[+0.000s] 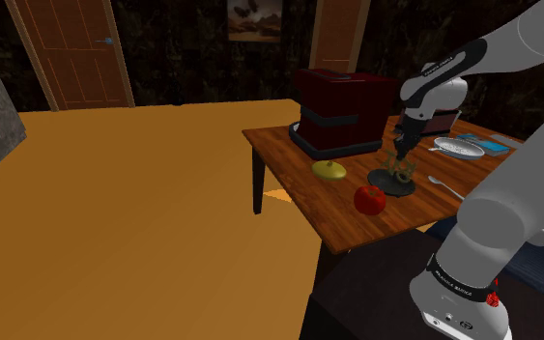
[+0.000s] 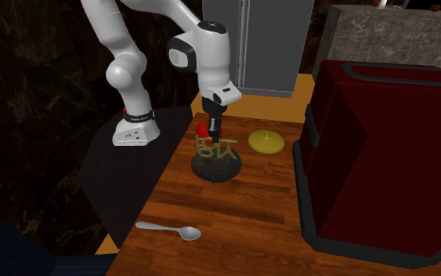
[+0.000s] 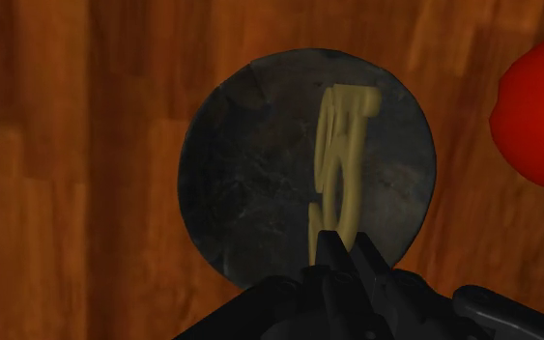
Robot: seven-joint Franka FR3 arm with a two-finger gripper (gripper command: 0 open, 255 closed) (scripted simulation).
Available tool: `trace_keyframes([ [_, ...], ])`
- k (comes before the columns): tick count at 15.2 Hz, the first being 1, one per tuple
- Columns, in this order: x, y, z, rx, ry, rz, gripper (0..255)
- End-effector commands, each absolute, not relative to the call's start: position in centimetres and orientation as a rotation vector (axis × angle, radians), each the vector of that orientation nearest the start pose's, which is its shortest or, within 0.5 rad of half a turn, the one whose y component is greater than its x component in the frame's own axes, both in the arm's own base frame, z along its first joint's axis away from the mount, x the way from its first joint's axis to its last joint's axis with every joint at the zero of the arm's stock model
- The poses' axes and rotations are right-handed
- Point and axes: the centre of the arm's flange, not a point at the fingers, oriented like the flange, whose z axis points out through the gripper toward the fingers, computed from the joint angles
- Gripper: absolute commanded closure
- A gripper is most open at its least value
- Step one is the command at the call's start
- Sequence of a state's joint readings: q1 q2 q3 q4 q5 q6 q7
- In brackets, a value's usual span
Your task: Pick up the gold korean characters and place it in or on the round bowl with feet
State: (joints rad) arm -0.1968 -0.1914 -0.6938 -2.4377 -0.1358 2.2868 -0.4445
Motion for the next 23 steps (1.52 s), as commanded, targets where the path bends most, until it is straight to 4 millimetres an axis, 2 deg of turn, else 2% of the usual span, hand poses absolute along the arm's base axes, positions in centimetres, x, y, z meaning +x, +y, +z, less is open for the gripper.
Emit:
trace_keyframes([
  [1, 29.2, -36.3, 34.8, -3.081, 0.541, -0.023, 255],
  [3, 29.2, -36.3, 34.1, -3.081, 0.541, -0.023, 255],
  [10, 29.2, -36.3, 34.1, -3.081, 0.541, -0.023, 255],
  [11, 29.2, -36.3, 34.1, -3.081, 0.541, -0.023, 0],
  [16, 29.2, -36.3, 34.1, -3.081, 0.541, -0.023, 0],
  [20, 29.2, -36.4, 39.1, -3.081, 0.541, -0.023, 0],
  [23, 29.2, -36.4, 39.1, -3.081, 0.541, -0.023, 0],
])
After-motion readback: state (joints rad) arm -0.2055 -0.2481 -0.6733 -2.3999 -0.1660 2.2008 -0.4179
